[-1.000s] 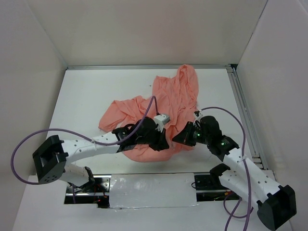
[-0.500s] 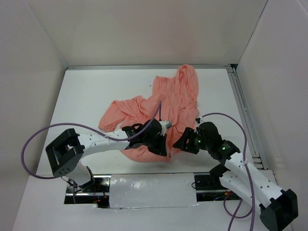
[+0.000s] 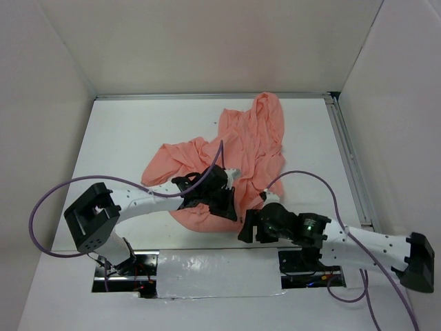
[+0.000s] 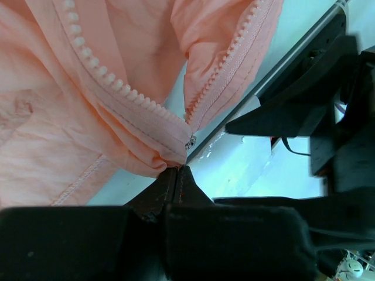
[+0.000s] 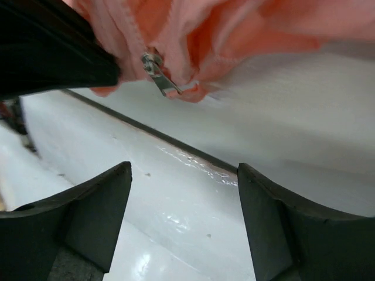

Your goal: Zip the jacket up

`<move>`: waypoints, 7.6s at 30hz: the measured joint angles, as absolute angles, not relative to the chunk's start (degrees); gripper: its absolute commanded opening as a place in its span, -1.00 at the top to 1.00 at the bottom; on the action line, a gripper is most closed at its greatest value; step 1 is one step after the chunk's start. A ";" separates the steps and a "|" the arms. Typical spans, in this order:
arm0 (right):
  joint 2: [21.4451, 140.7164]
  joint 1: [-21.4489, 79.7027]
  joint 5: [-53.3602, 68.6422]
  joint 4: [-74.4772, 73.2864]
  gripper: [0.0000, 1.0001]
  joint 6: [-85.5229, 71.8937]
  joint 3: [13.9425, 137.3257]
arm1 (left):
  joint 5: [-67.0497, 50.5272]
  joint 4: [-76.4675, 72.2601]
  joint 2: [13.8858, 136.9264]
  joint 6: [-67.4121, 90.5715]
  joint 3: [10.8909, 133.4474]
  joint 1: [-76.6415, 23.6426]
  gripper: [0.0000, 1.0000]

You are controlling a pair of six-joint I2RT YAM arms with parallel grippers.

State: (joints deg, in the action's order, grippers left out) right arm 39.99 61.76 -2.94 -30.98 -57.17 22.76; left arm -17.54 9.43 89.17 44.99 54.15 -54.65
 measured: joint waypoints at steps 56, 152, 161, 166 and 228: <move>54.04 65.04 -6.70 -30.70 1.00 -54.52 31.18 | -18.55 9.26 89.17 46.41 55.42 -54.72 1.00; 61.84 38.46 24.25 -46.37 1.00 -31.66 49.74 | -1.78 -4.71 63.94 13.19 34.70 -61.47 -0.98; 61.73 32.82 34.28 -46.30 1.00 -31.16 51.07 | -2.04 -16.75 61.93 5.78 31.62 -66.57 -0.86; 61.73 30.52 39.27 -46.09 1.00 -31.18 51.11 | 1.34 -21.50 66.32 2.37 31.62 -67.85 -0.79; 61.43 17.76 34.04 -41.50 1.00 -31.35 52.60 | 4.12 -34.81 62.72 -12.43 30.68 -69.14 1.00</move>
